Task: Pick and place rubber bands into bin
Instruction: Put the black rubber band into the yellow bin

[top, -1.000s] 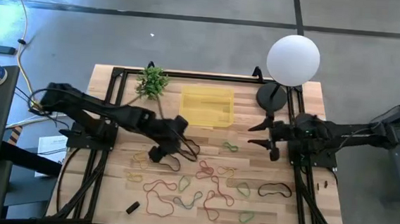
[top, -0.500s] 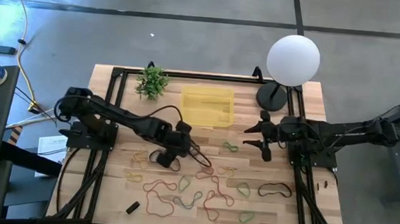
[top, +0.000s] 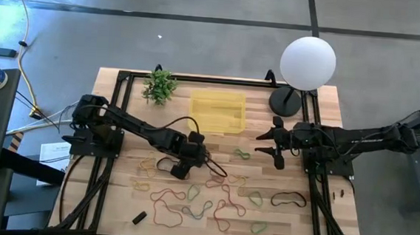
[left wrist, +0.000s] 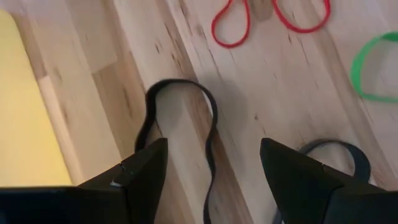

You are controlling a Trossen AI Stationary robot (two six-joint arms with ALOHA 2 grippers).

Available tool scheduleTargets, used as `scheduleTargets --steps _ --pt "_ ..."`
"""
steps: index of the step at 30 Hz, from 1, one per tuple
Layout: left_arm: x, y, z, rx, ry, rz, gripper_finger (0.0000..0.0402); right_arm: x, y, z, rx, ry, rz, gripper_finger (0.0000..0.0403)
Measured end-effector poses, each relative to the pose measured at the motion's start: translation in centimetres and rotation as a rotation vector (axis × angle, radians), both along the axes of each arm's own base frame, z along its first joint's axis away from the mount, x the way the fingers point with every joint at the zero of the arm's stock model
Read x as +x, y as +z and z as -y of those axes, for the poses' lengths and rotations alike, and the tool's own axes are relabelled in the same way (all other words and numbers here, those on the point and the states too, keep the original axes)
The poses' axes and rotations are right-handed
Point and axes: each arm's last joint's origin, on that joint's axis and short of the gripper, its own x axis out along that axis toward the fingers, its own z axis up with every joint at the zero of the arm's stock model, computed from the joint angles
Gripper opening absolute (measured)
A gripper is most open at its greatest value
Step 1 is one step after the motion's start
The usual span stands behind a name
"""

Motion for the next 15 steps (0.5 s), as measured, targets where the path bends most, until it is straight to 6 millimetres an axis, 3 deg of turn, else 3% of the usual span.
scheduleTargets --steps 6,15 --pt "0.2 -0.7 -0.1 0.005 0.064 -0.008 0.0240 0.0 0.0 0.0 0.000 0.000 0.000 0.0177" --pt "0.6 -2.7 -0.1 0.008 0.089 -0.057 0.0187 0.0 -0.1 0.0 0.004 -0.002 -0.006 0.0177"
